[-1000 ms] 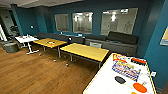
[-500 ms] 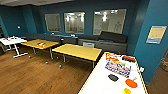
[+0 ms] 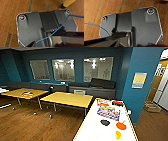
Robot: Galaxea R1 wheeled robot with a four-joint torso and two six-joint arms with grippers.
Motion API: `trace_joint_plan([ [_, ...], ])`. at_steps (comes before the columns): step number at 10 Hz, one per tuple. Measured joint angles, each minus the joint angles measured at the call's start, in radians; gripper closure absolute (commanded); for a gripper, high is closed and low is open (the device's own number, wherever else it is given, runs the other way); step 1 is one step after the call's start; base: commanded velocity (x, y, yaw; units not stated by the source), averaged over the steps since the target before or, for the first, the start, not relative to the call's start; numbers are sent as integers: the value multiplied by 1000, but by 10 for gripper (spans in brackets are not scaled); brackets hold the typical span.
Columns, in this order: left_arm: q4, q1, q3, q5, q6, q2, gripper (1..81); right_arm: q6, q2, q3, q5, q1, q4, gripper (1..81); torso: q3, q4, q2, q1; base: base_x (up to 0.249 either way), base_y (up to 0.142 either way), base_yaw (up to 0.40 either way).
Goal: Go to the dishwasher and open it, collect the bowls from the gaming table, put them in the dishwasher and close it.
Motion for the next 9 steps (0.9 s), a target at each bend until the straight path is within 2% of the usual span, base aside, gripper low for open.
trace_joint_plan([
  [7,0,-2,0,0,0,0,10,0,-2,0,0,0,0,10,0,0,0,0,0,0,-290],
  [9,0,-2,0,0,0,0,10,0,0,0,1,-2,0,10,0,0,0,0,0,0,-112],
])
